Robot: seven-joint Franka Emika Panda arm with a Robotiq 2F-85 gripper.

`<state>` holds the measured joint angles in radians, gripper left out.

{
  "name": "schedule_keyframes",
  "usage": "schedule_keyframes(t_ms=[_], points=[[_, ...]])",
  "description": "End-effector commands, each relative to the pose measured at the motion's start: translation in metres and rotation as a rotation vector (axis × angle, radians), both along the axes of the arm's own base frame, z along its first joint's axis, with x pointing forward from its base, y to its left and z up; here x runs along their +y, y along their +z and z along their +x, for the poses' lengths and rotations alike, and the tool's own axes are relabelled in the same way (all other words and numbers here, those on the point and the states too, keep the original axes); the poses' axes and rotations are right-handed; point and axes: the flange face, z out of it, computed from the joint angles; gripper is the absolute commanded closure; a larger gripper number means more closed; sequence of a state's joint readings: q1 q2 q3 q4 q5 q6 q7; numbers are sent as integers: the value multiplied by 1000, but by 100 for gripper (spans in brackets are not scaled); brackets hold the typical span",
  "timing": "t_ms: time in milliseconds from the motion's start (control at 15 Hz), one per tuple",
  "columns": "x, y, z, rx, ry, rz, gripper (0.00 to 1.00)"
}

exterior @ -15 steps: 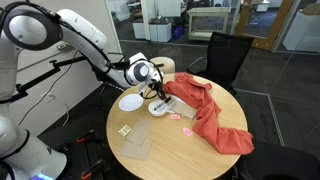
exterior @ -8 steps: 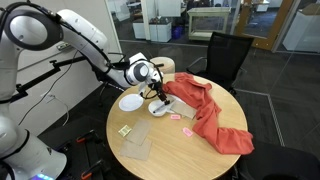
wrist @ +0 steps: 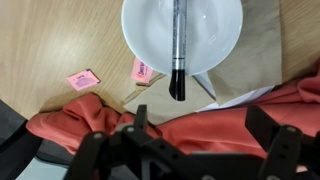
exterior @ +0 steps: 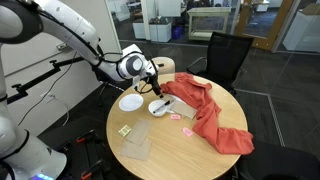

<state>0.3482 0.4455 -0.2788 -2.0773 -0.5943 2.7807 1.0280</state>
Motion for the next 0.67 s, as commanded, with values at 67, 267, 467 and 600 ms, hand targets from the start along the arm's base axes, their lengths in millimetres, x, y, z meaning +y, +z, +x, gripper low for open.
schedule_keyframes(t_ms=[67, 267, 467, 600], points=[[-1, 41, -44, 57, 45, 85, 0], [-5, 54, -57, 80, 66, 113, 0], [-4, 49, -48, 62, 66, 112, 0], [-6, 52, -52, 64, 70, 113, 0]])
